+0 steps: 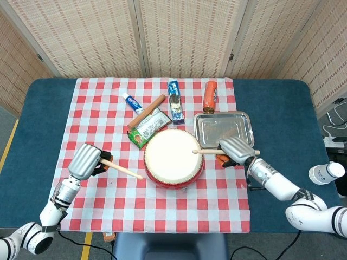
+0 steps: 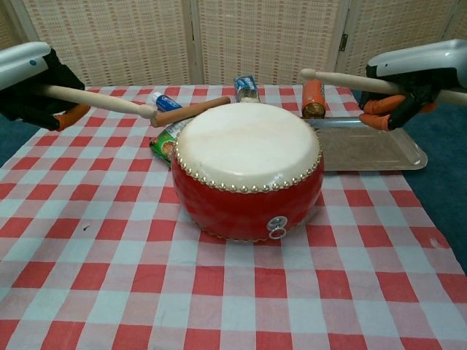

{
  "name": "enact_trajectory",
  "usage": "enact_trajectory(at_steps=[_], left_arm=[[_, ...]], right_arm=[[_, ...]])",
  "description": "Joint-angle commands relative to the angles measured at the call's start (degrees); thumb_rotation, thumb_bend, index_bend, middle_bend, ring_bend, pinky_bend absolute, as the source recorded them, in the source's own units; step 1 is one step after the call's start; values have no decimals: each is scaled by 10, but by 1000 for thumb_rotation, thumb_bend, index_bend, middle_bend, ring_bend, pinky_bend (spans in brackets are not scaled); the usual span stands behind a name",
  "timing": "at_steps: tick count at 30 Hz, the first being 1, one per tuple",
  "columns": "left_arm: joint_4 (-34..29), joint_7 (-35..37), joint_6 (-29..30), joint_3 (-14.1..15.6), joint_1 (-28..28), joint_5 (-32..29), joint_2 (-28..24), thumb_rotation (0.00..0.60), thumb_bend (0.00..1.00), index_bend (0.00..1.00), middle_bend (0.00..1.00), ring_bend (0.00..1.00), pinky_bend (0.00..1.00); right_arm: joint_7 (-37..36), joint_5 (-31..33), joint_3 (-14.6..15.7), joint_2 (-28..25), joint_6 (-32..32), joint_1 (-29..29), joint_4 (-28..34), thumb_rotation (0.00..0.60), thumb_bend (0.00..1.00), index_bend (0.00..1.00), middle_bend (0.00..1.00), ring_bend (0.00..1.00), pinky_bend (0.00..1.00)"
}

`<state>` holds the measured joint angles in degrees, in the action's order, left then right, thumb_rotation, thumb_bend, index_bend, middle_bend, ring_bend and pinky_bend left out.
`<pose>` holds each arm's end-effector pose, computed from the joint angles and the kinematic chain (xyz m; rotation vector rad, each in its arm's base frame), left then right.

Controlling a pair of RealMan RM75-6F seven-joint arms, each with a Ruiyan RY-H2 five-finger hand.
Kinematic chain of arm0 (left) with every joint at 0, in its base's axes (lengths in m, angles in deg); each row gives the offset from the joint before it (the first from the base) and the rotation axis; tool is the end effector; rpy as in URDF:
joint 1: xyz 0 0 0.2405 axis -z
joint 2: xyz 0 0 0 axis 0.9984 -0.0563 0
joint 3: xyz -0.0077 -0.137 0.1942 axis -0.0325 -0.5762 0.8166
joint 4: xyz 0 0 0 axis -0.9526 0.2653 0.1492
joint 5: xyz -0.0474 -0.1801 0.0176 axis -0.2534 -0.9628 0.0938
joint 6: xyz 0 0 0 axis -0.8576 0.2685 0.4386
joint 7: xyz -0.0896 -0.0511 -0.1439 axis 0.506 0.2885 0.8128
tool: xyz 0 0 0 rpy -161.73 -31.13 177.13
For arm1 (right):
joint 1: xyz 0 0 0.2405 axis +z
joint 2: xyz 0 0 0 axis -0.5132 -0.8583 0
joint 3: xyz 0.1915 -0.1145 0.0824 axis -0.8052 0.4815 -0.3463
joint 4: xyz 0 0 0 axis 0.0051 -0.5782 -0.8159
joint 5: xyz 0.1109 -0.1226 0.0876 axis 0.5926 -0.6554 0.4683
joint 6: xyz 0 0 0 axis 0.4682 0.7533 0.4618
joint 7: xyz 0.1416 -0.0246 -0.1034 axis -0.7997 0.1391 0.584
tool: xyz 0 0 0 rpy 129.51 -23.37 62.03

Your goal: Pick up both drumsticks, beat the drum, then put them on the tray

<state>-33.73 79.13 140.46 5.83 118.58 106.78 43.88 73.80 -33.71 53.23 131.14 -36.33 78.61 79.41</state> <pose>-0.1498 0.3320 0.0773 -1.7667 -0.8037 -1.2681 -0.1377 -0.3595 0.0760 1.9903 -1.2621 0.8414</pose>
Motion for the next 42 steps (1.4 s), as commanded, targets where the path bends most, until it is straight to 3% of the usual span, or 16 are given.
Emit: enact_trajectory(at_steps=[1,6,13,23,35,42], left_arm=[[-18,-47,-43,-15,29,-33,0,600,831,983,1000,1000,1000],[-21,-71,-54,-17,40,-49,11,600,830,983,1000,1000,1000],[-21,-153,-91,-35,61,-124,38,600,831,983,1000,1000,1000],[-56,-242,-86,-74,79,-242,58,600,829,980,1000,1000,1000],[10,-321,-72,-70,114,-301,145,600,829,980,1000,1000,1000],[10,-351,-74,-58,122,-308,144,600,828,980,1000,1000,1000]], right_arm=[[29,42,-18,8,7,13,-8,600,631,1000,1000,998,997],[29,61,-36,3,34,6,-5,600,631,1000,1000,997,997],[123,50,-9,33,28,25,-32,600,631,1000,1000,997,996],[266,72,27,90,26,53,-81,600,631,1000,1000,996,990],[299,100,3,61,52,64,-40,600,631,1000,1000,993,988],[387,132,40,87,11,103,-60,600,631,1000,1000,993,987]])
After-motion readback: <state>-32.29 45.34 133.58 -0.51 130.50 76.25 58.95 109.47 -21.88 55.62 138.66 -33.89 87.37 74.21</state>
